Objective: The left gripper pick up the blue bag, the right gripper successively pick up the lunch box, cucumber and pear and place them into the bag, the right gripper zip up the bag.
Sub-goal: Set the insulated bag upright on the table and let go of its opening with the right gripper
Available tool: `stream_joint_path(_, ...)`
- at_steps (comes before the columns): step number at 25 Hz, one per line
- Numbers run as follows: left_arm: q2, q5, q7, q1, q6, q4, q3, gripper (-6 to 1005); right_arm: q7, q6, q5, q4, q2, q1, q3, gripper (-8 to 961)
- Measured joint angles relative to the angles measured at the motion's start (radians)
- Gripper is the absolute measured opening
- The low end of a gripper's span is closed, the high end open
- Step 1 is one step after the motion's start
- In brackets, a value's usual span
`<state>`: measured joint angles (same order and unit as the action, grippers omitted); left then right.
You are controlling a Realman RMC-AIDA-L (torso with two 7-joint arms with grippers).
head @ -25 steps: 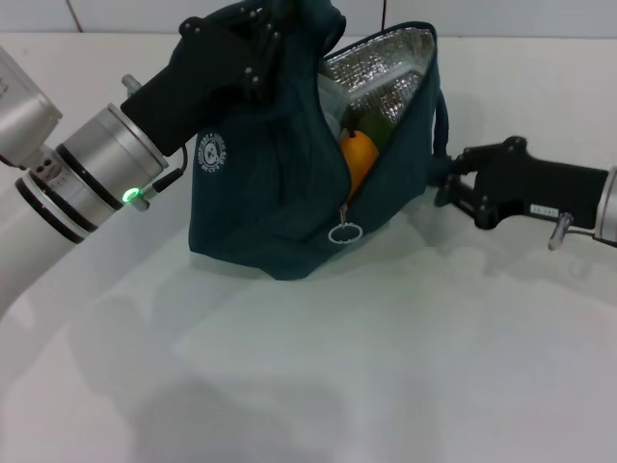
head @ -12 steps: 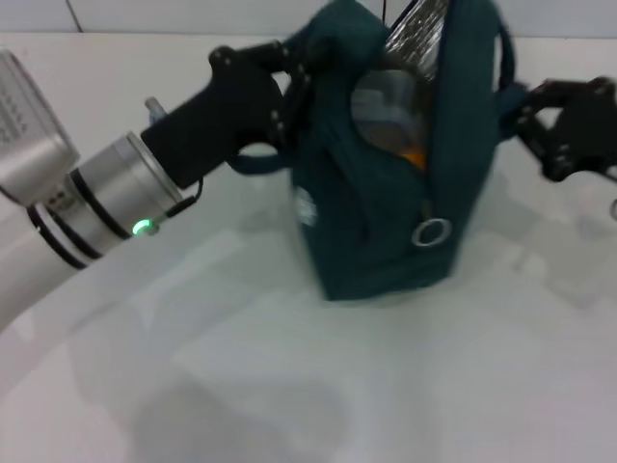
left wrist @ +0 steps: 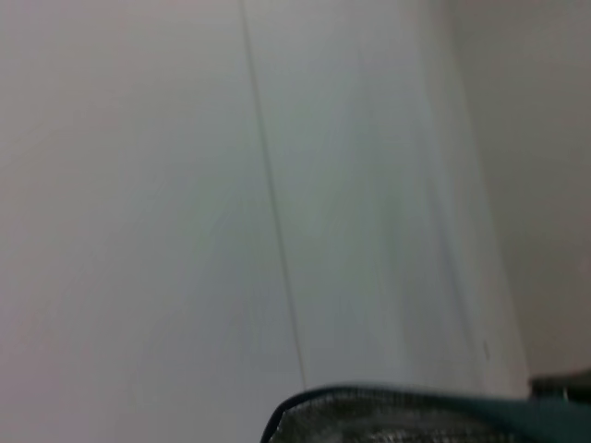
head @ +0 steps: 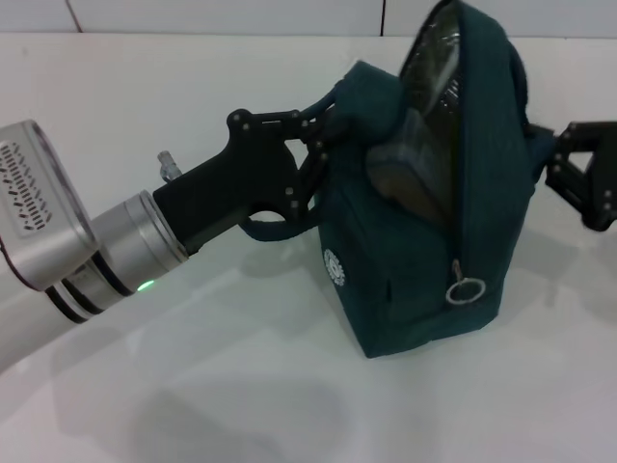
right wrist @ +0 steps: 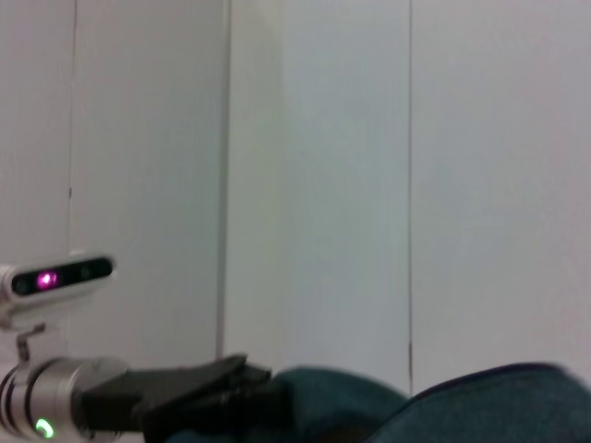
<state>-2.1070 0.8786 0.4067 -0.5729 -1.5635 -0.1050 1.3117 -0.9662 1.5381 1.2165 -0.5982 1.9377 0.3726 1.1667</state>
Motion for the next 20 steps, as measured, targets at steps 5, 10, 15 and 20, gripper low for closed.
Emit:
stream_joint_path(5, 0.000, 0.002, -0.066, 0.009, -0.009, 0.004, 0.007, 62, 0.002, -0.010, 0.017, 0.001, 0.024, -0.018, -0.019, 121)
stream_joint_path(10, -0.001, -0.004, -0.107, 0.015, -0.031, 0.004, 0.029, 62, -0.033, 0.036, 0.013, 0.002, 0.028, -0.040, -0.061, 136)
stream_joint_path(15, -0.001, -0.003, -0.112, -0.002, -0.024, 0.002, 0.031, 62, -0.055, -0.009, 0.017, 0.025, 0.039, -0.040, -0.075, 151)
stream_joint_path(20, -0.001, 0.005, -0.113, -0.016, 0.048, 0.004, 0.032, 62, -0.035, -0.017, 0.018, 0.048, 0.062, -0.056, -0.075, 239)
